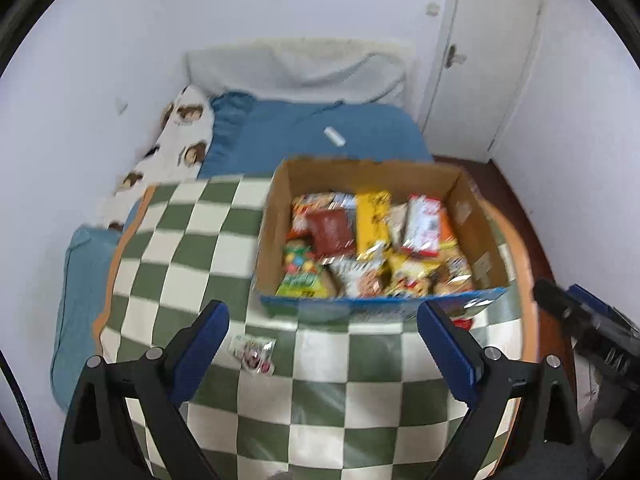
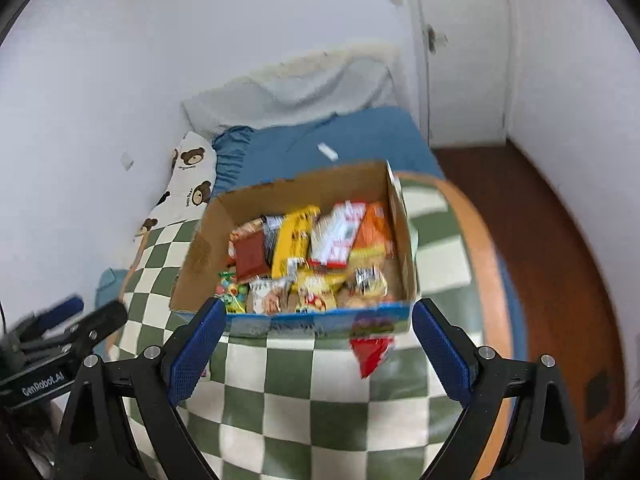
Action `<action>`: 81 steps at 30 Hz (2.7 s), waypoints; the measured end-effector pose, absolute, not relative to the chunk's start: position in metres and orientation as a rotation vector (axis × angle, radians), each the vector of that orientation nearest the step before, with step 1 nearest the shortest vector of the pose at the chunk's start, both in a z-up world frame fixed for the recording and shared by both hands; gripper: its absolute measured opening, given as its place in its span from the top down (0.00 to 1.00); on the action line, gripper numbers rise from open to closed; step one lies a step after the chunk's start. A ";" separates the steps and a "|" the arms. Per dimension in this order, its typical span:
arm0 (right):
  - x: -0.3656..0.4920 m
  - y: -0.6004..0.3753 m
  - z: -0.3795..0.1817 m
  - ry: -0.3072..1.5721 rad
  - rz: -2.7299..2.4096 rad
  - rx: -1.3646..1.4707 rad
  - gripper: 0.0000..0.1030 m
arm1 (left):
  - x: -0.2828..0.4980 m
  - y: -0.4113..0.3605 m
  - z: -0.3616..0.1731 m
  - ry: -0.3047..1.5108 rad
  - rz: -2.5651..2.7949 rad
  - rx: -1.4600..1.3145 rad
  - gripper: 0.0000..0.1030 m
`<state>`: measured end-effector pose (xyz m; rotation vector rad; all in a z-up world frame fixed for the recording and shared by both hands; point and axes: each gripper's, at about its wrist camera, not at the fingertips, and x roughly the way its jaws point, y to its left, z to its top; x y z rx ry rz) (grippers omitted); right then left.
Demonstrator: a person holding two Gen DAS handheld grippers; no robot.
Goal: Organize snacks
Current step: 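Move both tools back over the mat toward the last two packets, then grasp the small white packet with the left tool while the right grasps the small red packet, then carry both small packets into the cardboard box and open both tools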
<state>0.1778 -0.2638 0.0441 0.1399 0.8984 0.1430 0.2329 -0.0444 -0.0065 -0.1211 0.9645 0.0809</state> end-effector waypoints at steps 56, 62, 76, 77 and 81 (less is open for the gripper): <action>0.155 -0.210 -0.198 1.412 0.227 0.117 0.61 | 0.202 -0.020 -0.284 1.596 -0.026 -0.222 0.50; 0.154 -0.201 -0.210 1.414 0.220 0.101 0.60 | 0.203 -0.011 -0.288 1.606 -0.046 -0.248 0.47; 0.147 -0.184 -0.215 1.401 0.238 0.065 0.63 | 0.208 -0.034 -0.268 1.560 -0.016 -0.150 0.53; 0.147 -0.184 -0.213 1.400 0.241 0.069 0.63 | 0.207 -0.035 -0.263 1.551 -0.019 -0.152 0.53; 0.143 -0.188 -0.199 1.383 0.261 0.099 0.63 | 0.210 -0.044 -0.225 1.483 -0.065 -0.173 0.53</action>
